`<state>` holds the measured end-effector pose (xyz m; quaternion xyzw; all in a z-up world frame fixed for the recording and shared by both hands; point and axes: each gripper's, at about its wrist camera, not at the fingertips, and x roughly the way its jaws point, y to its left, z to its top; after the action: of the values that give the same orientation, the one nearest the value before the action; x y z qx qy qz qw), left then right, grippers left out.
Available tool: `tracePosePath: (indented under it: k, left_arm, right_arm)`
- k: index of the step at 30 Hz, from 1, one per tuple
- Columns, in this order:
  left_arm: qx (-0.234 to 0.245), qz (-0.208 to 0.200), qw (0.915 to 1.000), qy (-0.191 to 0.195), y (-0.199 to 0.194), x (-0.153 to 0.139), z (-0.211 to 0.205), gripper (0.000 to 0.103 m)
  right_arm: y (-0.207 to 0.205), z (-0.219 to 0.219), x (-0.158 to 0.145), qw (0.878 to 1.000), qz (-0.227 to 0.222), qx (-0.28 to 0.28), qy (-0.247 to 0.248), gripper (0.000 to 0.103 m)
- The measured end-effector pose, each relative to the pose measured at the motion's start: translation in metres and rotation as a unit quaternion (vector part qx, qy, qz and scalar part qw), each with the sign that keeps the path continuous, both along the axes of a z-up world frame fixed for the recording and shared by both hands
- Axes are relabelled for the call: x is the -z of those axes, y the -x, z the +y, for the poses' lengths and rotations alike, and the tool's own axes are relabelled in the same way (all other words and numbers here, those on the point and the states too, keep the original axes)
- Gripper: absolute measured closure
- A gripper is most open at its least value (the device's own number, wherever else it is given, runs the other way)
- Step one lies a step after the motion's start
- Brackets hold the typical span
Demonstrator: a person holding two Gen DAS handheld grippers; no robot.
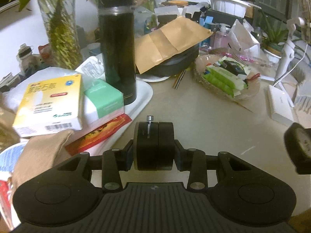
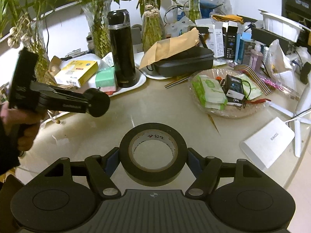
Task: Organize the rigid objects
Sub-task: 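Carry the cylinder and tape roll toward the cardboard box with both tools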
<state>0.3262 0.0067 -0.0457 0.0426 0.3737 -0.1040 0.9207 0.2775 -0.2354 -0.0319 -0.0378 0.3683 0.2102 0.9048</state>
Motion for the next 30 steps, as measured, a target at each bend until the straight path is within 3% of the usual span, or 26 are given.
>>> tracePosePath:
  k: [12, 30]
  left_arm:
    - [0.0, 0.004, 1.0, 0.002, 0.047, -0.045, -0.002, 0.064]
    - [0.015, 0.007, 0.9998, 0.008, 0.138, -0.09, -0.01, 0.064]
  right_arm:
    - [0.008, 0.009, -0.019, 0.999, 0.01, -0.031, 0.008, 0.028]
    - [0.069, 0.008, -0.059, 0.998, 0.013, -0.067, 0.01, 0.028]
